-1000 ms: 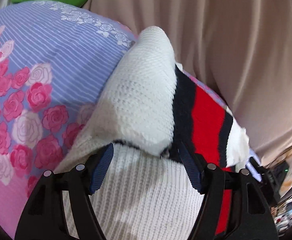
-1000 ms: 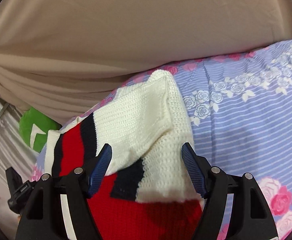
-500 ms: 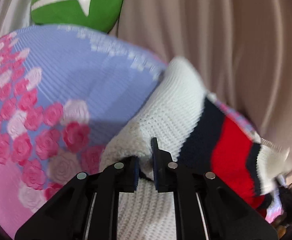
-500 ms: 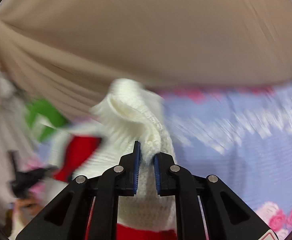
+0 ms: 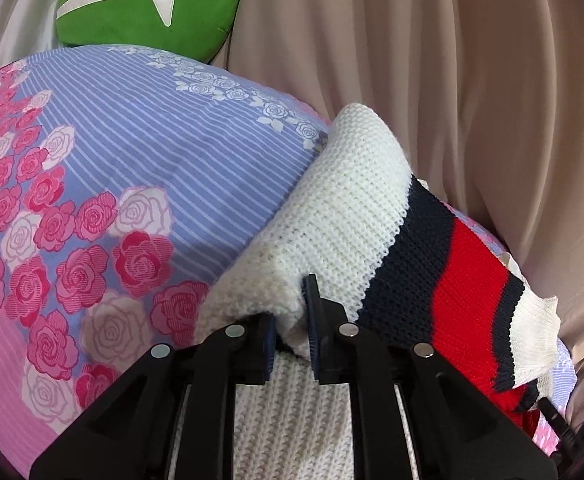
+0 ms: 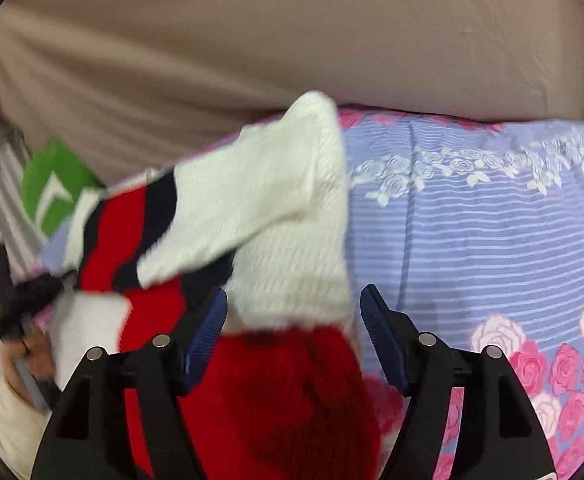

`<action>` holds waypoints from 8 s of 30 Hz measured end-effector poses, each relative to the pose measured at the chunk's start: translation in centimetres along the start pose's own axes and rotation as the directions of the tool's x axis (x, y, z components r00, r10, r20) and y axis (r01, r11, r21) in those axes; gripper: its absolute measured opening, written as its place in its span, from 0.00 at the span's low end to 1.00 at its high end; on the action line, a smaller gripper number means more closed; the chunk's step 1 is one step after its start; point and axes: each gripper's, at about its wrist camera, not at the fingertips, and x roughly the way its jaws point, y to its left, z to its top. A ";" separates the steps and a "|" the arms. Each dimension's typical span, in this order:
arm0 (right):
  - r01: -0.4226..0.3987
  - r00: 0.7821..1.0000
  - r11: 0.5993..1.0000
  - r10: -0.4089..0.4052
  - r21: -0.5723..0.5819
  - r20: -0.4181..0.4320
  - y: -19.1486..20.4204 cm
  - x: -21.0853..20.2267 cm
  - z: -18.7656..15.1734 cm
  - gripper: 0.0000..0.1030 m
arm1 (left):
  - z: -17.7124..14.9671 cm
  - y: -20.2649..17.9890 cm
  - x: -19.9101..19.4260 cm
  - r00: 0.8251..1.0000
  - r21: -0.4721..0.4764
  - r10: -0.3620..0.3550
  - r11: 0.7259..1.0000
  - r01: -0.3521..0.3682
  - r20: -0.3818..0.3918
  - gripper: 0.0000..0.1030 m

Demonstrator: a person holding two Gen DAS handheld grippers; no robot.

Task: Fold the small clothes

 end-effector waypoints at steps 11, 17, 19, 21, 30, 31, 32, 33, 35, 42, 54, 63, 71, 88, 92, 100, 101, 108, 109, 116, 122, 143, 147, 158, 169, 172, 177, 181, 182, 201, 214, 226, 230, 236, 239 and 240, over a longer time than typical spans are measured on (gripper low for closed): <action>0.034 0.999 0.964 -0.029 0.265 -0.023 -6.0 0.5 -0.3 0.41 | -0.8 -2.2 1.1 0.999 0.043 0.036 0.998 -0.036 0.002 0.15; -0.059 0.987 0.986 0.035 0.153 0.155 1.2 -4.8 3.4 0.54 | -0.9 -2.7 1.5 0.999 0.027 0.036 0.999 -0.036 0.003 0.15; -0.161 0.978 0.986 0.152 0.052 0.141 6.2 -3.7 5.8 0.61 | -1.0 -2.9 1.5 0.999 0.032 0.043 0.999 -0.043 0.006 0.15; -0.259 0.959 0.964 0.264 -0.057 0.106 11.9 -1.3 8.2 0.62 | -1.0 -2.9 1.6 0.999 0.031 0.040 0.999 -0.040 0.006 0.15; -0.381 0.922 0.913 0.362 -0.147 -0.139 26.9 12.7 12.0 0.64 | -1.2 -3.0 1.5 0.999 0.024 0.038 0.999 -0.039 0.010 0.16; -0.364 0.926 0.918 0.339 -0.158 -0.168 27.7 14.3 11.9 0.64 | -1.2 -2.9 1.5 0.999 0.018 0.037 0.999 -0.037 0.012 0.16; -0.340 0.933 0.924 0.309 -0.172 -0.183 28.2 15.4 11.8 0.62 | -1.3 -2.9 1.5 0.999 0.015 0.037 0.999 -0.037 0.013 0.16; -0.316 0.942 0.929 0.283 -0.192 -0.182 28.3 15.9 11.5 0.46 | -1.3 -2.9 1.5 0.999 0.011 0.040 0.999 -0.040 0.016 0.16; -0.301 0.949 0.925 0.267 -0.233 -0.167 29.8 16.1 12.0 0.08 | -1.3 -2.8 1.4 0.999 0.006 0.043 0.999 -0.043 0.020 0.15; -0.292 0.949 0.923 0.246 -0.250 -0.198 32.1 19.2 12.5 0.05 | -1.5 -3.0 1.5 0.998 0.019 0.060 0.998 -0.061 0.024 0.15; -0.086 0.988 0.996 0.088 -0.022 0.126 9.2 2.6 10.7 0.59 | -1.3 -3.0 1.6 0.998 0.040 0.062 0.997 -0.063 0.021 0.15; -0.014 0.999 0.991 0.009 0.134 0.039 -1.7 2.4 5.3 0.54 | -1.5 -3.2 1.6 0.998 0.050 0.061 0.997 -0.062 0.022 0.15; 0.035 0.998 0.989 -0.041 0.143 0.037 -2.5 3.6 4.8 0.05 | -1.4 -3.5 1.8 0.997 0.078 0.078 0.994 -0.080 0.022 0.16; -0.050 0.999 0.989 0.047 0.142 0.024 -2.2 -13.7 -11.6 0.66 | -9.0 1.9 -11.1 0.997 0.187 -0.040 0.981 0.052 -0.068 0.62; -0.134 0.988 0.973 0.146 0.188 -0.051 -2.1 -16.5 -19.5 0.69 | -13.9 5.0 -15.8 0.975 0.131 -0.114 0.981 0.140 -0.191 0.71; -0.259 0.959 0.942 0.277 0.212 -0.059 1.5 -16.9 -23.2 0.78 | -18.7 6.2 -18.3 0.937 -0.012 -0.258 0.965 0.263 -0.235 0.71; -0.274 0.954 0.936 0.294 0.220 -0.062 2.0 -16.3 -22.8 0.78 | -18.9 5.8 -18.3 0.936 -0.010 -0.262 0.964 0.267 -0.234 0.66; -0.298 0.952 0.922 0.307 0.246 0.005 3.8 -15.4 -21.6 0.13 | -18.8 4.4 -18.3 0.933 -0.004 -0.283 0.957 0.290 -0.223 0.07; -0.304 0.952 0.923 0.306 0.235 0.033 3.9 -16.1 -21.7 0.12 | -18.6 4.2 -19.3 0.935 0.011 -0.295 0.953 0.303 -0.196 0.07; -0.347 0.916 0.928 0.304 0.138 0.261 4.3 -25.6 -22.6 0.10 | -18.6 2.3 -30.0 0.918 0.173 -0.393 0.902 0.395 -0.048 0.06; -0.434 0.749 0.900 0.385 -0.040 0.539 4.3 -38.0 -24.1 0.10 | -19.8 1.6 -41.3 0.831 0.332 -0.548 0.804 0.492 0.096 0.06; -0.416 0.842 0.906 0.348 0.084 0.413 3.2 -27.1 -16.3 0.06 | -14.7 0.6 -27.6 0.945 0.189 -0.312 0.927 0.325 -0.095 0.06; -0.369 0.892 0.914 0.298 0.166 0.340 1.2 -19.9 -13.3 0.07 | -13.0 -0.1 -21.3 0.970 0.166 -0.208 0.960 0.227 -0.124 0.11; -0.194 0.960 0.951 0.134 0.240 0.246 -0.9 -20.3 -19.0 0.56 | -14.7 4.3 -22.2 0.992 0.160 -0.091 0.981 0.105 -0.089 0.69; -0.151 0.988 0.980 0.153 0.133 -0.008 2.0 -20.2 -27.3 0.50 | -21.5 5.6 -23.6 0.957 0.285 0.004 0.955 0.082 -0.289 0.29; -0.169 0.986 0.977 0.166 0.133 0.030 2.4 -21.8 -27.2 0.08 | -21.4 6.3 -24.6 0.955 0.257 -0.024 0.961 0.103 -0.294 0.10; -0.199 0.976 0.966 0.181 0.164 0.122 1.3 -26.1 -26.8 0.08 | -20.8 7.3 -27.5 0.967 0.273 0.005 0.960 0.067 -0.253 0.09; -0.067 0.997 0.978 0.073 0.199 -0.021 -0.5 -24.0 -29.2 0.07 | -22.1 9.7 -26.3 0.947 0.234 0.052 0.972 0.025 -0.317 0.09; -0.042 0.997 0.979 0.054 0.199 -0.057 -0.7 -23.2 -29.9 0.07 | -22.5 10.3 -25.8 0.939 0.211 0.050 0.977 0.024 -0.340 0.09; -0.079 0.996 0.986 0.073 0.144 0.044 2.6 -14.0 -16.4 0.54 | -15.2 1.7 -16.5 0.966 0.209 -0.087 0.968 0.139 -0.242 0.55; -0.066 0.981 0.980 0.030 0.189 0.189 0.4 -15.9 -12.2 0.07 | -11.0 0.8 -15.9 0.984 0.208 -0.124 0.967 0.149 -0.127 0.07; -0.088 0.982 0.991 0.069 0.104 0.173 5.9 -18.4 -14.0 0.17 | -14.1 -1.9 -20.4 0.998 0.339 -0.055 0.939 0.050 0.004 0.10; -0.288 0.958 0.953 0.288 -0.095 -0.014 16.1 -15.3 -17.8 0.17 | -18.8 -6.6 -22.7 0.972 0.448 -0.197 0.863 0.233 -0.126 0.17; -0.320 0.943 0.927 0.291 -0.194 -0.161 18.9 -12.8 -23.1 0.03 | -24.2 -6.1 -19.2 0.957 0.485 -0.086 0.847 0.216 -0.277 0.18; -0.229 0.967 0.970 0.217 -0.082 -0.133 13.0 -14.5 -23.9 0.01 | -23.0 -1.3 -20.3 0.956 0.413 -0.090 0.888 0.204 -0.279 0.13; -0.173 0.979 0.984 0.167 -0.047 -0.117 10.6 -15.4 -24.2 0.00 | -22.5 0.4 -20.9 0.962 0.398 -0.068 0.901 0.173 -0.263 0.12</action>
